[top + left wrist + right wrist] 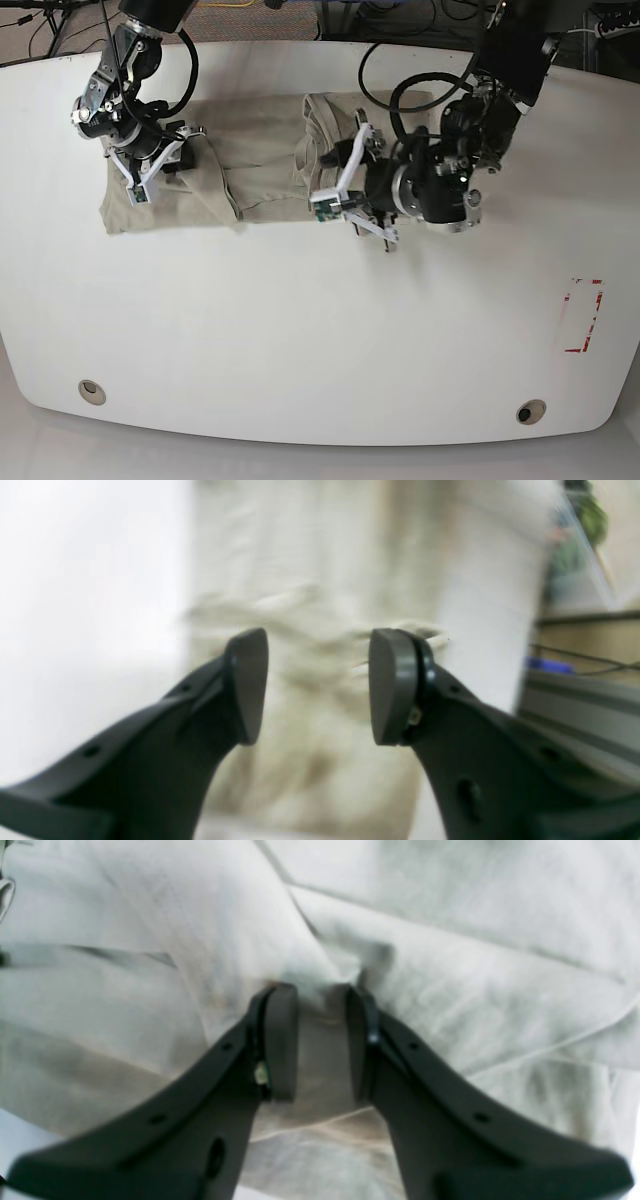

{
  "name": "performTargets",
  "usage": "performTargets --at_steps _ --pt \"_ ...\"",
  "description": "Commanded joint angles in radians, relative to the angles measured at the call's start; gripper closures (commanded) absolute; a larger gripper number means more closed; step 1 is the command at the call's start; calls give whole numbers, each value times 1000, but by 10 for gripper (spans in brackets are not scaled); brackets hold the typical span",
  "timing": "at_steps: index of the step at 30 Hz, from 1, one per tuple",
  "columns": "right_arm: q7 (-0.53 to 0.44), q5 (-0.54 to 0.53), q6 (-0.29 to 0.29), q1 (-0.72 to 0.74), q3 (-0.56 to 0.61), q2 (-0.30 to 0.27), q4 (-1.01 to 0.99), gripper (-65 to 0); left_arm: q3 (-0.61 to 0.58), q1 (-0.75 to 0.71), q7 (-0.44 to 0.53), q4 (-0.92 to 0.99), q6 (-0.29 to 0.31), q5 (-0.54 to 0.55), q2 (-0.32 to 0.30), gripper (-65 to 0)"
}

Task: Layout the t-shirt on the table in an organized manner, then fold the t-shirt properly
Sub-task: 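Reposition both grippers onto the ends of the folded shirt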

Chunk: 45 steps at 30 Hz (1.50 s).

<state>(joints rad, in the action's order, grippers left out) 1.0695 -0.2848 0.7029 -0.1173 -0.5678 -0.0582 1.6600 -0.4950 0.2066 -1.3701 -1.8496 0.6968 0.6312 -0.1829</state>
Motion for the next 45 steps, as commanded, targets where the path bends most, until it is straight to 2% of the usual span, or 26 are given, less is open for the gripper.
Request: performTargets --at_steps 1,6,12,20,24,27,32,33,36,39,42,45 --pt "8 14 -5 5 -1 -4 7 -173 92 -14 10 -11 1 9 -27 -240" --pt "8 12 -5 5 -1 -4 7 -173 180 -66 27 -11 1 -41 -56 -186" --pt "8 12 -5 5 -1 -4 7 -173 184 -134 67 -11 1 -153 -69 -100" --pt "8 14 -5 20 -1 -4 7 -173 181 -183 126 46 1 -262 -79 -97" --pt "8 15 -5 29 -1 -4 7 -174 186 -183 128 103 1 -273 -83 -97" --pt "16 12 -5 51 -1 -4 9 -178 186 -183 133 127 1 -271 -112 -97" --pt "62 9 -5 89 -7 -6 87 -190 186 -186 189 179 1 -271 -146 -97" --pt "71 9 -5 95 -7 -6 105 -205 186 -186 197 187 1 -271 -151 -97" --pt "117 9 -5 124 -8 7 162 -306 186 -186 212 209 1 -273 -160 -97" --pt "159 9 -5 156 -33 28 213 -434 186 -184 212 221 1 -273 -160 -97" --pt "208 8 -5 195 -120 42 237 -549 186 -180 212 221 1 -273 -160 -97" --pt "260 8 -5 255 -228 62 216 -634 187 -178 212 221 1 -273 -177 -97"
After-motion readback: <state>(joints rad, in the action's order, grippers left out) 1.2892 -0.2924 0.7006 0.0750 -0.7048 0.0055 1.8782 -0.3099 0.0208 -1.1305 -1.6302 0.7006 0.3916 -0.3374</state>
